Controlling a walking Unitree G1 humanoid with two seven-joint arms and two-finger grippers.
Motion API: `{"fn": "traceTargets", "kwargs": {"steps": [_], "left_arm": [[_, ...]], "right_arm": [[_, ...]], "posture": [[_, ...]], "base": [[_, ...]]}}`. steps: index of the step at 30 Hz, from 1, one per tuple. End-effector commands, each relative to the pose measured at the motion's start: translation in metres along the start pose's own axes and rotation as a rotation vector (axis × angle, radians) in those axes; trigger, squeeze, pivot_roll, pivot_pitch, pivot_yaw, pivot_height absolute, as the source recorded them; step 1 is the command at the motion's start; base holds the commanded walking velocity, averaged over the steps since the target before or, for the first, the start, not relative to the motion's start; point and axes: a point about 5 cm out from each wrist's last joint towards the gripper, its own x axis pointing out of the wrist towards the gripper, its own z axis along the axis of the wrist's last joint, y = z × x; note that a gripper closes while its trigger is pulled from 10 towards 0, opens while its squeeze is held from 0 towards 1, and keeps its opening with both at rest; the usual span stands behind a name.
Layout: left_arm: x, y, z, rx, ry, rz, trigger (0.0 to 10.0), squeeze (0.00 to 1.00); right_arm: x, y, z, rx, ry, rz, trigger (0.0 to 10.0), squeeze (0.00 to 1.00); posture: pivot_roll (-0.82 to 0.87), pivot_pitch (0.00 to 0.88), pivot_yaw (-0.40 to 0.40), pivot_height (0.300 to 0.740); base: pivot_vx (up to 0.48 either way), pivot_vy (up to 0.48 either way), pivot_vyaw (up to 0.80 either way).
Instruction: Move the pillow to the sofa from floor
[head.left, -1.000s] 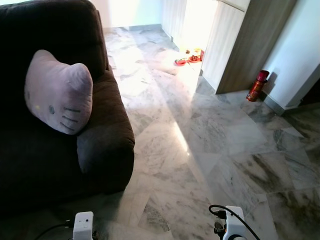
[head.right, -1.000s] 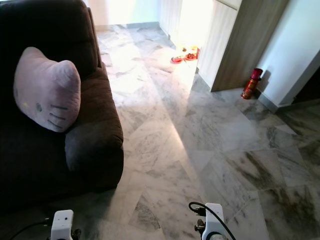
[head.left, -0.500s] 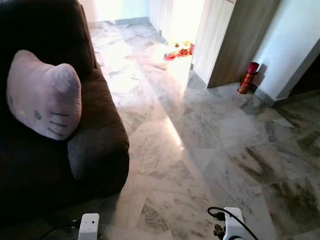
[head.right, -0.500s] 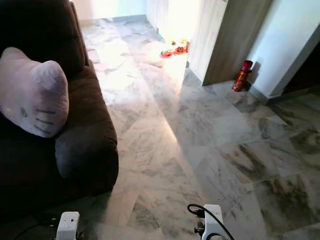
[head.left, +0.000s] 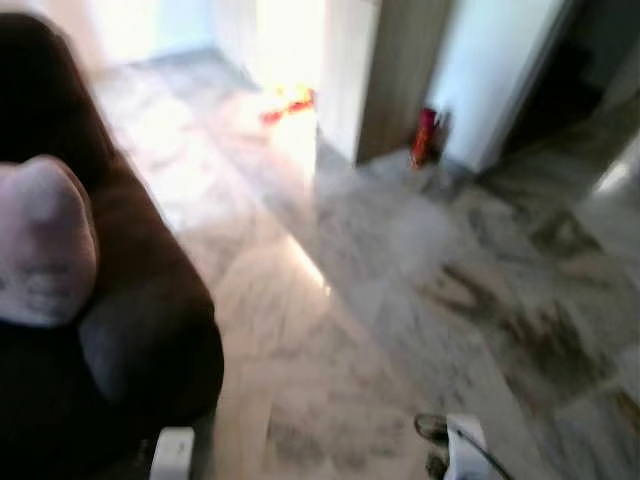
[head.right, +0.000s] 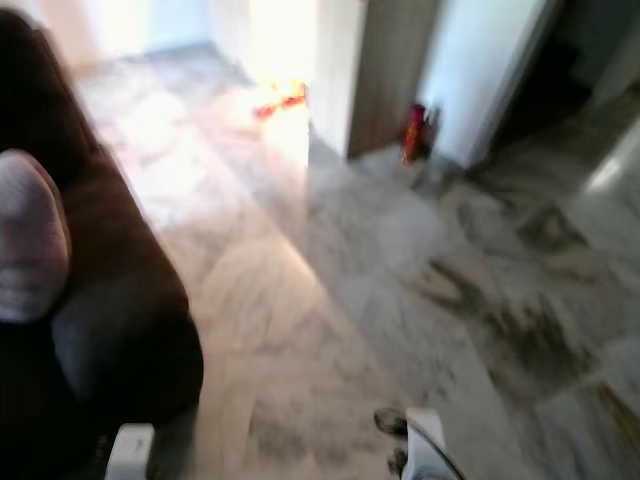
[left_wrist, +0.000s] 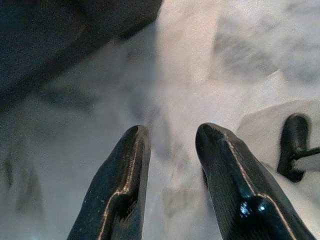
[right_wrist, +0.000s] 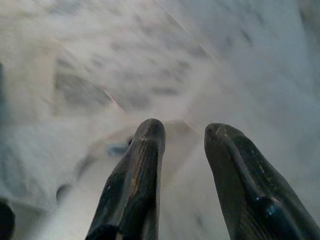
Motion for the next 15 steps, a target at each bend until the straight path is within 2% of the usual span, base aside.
{"fn": "traceTargets", "kwargs": {"steps": [1, 5, 15], "left_arm": [[-0.0021, 0.0029, -0.0104, 0.007, 0.032, 0.002, 10.0, 0.00], [-0.0020, 0.0032, -0.0100, 0.011, 0.032, 0.003, 10.0, 0.00], [-0.0023, 0.0037, -0.0113, 0.004, 0.036, 0.008, 10.0, 0.00]], "right_arm": [[0.0010, 0.0040, 0.0046, 0.007, -0.013, 0.008, 10.0, 0.00], [0.0010, 0.0046, 0.0047, 0.007, -0.016, 0.006, 10.0, 0.00], [0.0013, 0.0057, 0.0081, 0.035, -0.038, 0.011, 10.0, 0.00]], "posture": [[0.08, 0.060, -0.008, 0.703], [0.09, 0.069, -0.008, 0.703], [0.09, 0.085, -0.013, 0.703]], "base": [[0.000, 0.000, -0.73], [0.000, 0.000, -0.63], [0.000, 0.000, 0.00]]}}
